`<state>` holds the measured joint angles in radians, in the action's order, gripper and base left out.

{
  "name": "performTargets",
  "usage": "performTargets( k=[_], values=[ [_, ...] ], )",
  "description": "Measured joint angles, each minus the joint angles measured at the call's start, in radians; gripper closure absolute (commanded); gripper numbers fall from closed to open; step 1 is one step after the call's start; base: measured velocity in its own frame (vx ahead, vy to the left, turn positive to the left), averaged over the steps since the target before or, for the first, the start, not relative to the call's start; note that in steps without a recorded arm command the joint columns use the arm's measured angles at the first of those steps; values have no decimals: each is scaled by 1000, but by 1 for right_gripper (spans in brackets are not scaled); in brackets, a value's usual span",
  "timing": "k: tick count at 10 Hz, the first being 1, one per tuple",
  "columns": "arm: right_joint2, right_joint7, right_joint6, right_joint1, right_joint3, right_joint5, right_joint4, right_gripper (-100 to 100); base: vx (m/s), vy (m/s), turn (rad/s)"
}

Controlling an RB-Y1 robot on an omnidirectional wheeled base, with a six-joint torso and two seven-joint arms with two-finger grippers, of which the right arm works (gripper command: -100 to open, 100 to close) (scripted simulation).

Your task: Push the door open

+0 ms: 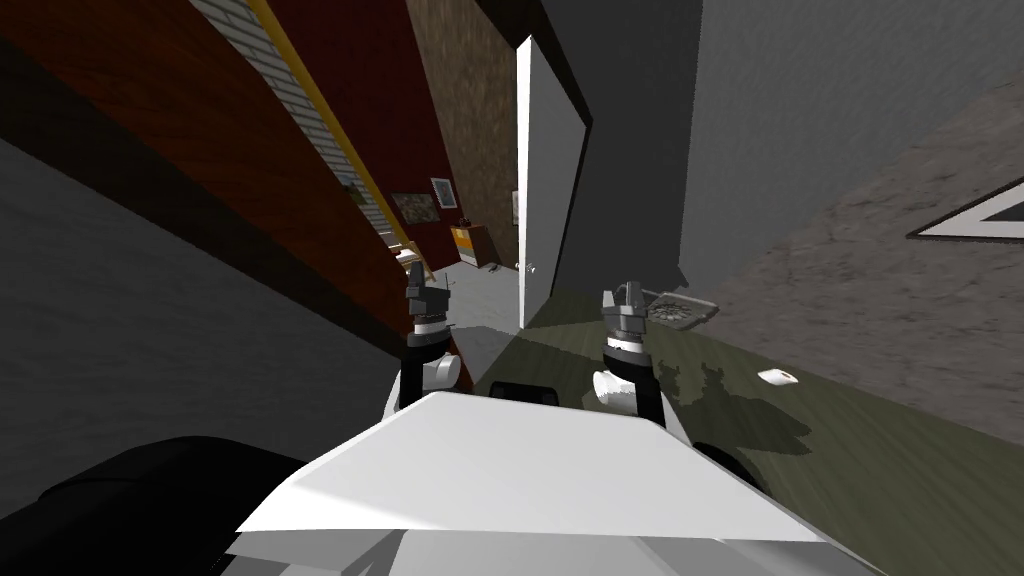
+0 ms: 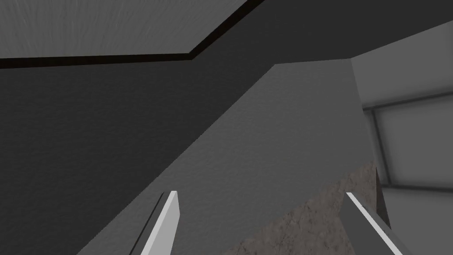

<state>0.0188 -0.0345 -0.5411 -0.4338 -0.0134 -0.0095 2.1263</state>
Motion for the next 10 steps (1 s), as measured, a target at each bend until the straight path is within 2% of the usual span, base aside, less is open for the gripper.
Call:
performTargets(
  k=[3, 5, 7, 8, 10],
  values=[
    [18, 34, 23, 43, -27, 41, -67, -100, 149, -111, 128],
    [27, 61, 27, 57, -54, 72, -114, -100, 149, -147, 119],
    [42, 95, 36, 85, -73, 104, -173, -100, 172, -157, 160],
    [42, 111, 47, 96, -92, 126, -197, -100, 133, -160, 135],
    [49, 138, 64, 120, -110, 152, -238, -100, 99, -125, 115]
  ],
)
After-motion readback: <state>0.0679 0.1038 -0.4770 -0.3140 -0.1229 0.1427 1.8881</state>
